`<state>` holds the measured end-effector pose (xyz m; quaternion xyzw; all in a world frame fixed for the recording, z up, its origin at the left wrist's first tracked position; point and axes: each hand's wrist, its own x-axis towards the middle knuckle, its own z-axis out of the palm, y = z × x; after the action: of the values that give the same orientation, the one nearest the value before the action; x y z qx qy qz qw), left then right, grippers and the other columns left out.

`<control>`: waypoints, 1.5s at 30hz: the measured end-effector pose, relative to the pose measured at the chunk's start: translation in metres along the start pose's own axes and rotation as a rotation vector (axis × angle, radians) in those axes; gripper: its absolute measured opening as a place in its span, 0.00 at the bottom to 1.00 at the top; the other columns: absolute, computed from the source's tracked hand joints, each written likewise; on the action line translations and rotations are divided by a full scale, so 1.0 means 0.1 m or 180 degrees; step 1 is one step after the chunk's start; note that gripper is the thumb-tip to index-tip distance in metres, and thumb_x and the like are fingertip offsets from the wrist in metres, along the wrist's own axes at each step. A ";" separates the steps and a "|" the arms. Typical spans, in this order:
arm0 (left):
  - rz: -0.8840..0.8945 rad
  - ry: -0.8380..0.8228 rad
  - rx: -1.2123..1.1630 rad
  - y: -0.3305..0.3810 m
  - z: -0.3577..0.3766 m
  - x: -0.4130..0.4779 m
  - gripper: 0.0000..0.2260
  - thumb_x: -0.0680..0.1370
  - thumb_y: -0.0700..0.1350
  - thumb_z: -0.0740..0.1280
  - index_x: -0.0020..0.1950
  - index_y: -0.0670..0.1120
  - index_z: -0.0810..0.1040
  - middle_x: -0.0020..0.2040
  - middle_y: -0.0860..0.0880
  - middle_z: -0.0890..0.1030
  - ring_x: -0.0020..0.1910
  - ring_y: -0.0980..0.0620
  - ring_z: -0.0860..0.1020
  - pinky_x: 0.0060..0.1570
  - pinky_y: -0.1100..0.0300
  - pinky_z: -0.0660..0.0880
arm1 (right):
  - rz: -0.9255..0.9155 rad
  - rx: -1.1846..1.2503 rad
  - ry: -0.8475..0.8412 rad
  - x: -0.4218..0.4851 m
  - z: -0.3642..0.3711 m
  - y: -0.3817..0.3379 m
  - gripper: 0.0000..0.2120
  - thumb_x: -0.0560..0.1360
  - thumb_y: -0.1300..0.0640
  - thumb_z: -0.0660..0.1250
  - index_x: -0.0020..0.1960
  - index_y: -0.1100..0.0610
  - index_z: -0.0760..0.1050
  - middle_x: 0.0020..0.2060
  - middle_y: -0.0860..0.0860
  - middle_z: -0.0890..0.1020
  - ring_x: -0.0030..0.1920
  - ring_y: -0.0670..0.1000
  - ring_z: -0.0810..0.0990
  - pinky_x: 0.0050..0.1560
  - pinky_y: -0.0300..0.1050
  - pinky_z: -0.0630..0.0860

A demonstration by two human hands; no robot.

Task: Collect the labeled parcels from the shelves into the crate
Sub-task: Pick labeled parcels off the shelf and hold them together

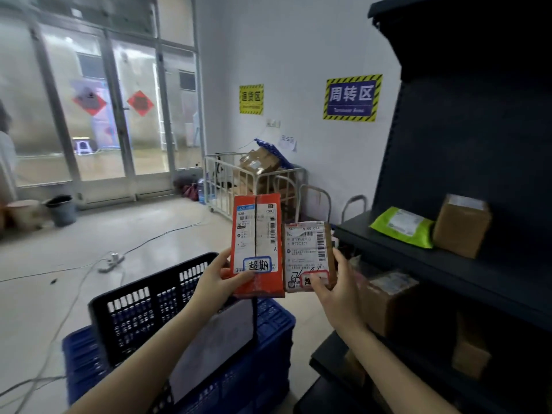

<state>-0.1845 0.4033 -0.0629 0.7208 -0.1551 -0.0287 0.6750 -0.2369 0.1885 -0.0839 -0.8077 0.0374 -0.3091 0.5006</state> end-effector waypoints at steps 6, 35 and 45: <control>-0.0197 0.0280 0.0094 -0.26 -0.83 -0.10 0.24 0.73 0.43 0.71 0.66 0.54 0.68 0.54 0.47 0.82 0.49 0.49 0.83 0.44 0.59 0.81 | 0.0038 0.0194 -0.0457 0.01 0.87 -0.14 0.25 0.71 0.53 0.67 0.66 0.47 0.63 0.59 0.52 0.72 0.58 0.48 0.75 0.58 0.51 0.77; -0.2255 0.1714 0.0681 -2.40 -2.42 1.15 0.36 0.68 0.44 0.76 0.71 0.45 0.61 0.59 0.49 0.75 0.58 0.50 0.76 0.59 0.50 0.76 | 0.0908 0.0083 -0.3124 1.19 4.30 1.60 0.24 0.70 0.56 0.69 0.65 0.54 0.70 0.56 0.52 0.77 0.55 0.49 0.77 0.56 0.49 0.77; -0.3028 0.1870 0.0621 -3.44 -2.62 1.55 0.32 0.70 0.40 0.74 0.70 0.45 0.63 0.60 0.48 0.77 0.55 0.51 0.76 0.59 0.56 0.74 | 0.1724 -0.0047 -0.3958 1.22 5.19 2.44 0.28 0.73 0.64 0.67 0.70 0.59 0.62 0.56 0.50 0.76 0.53 0.47 0.75 0.46 0.33 0.72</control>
<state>0.0918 0.6296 -0.3518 0.7481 0.3792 -0.1134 0.5327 0.2010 0.4299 -0.3903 -0.8009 -0.0543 0.3495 0.4832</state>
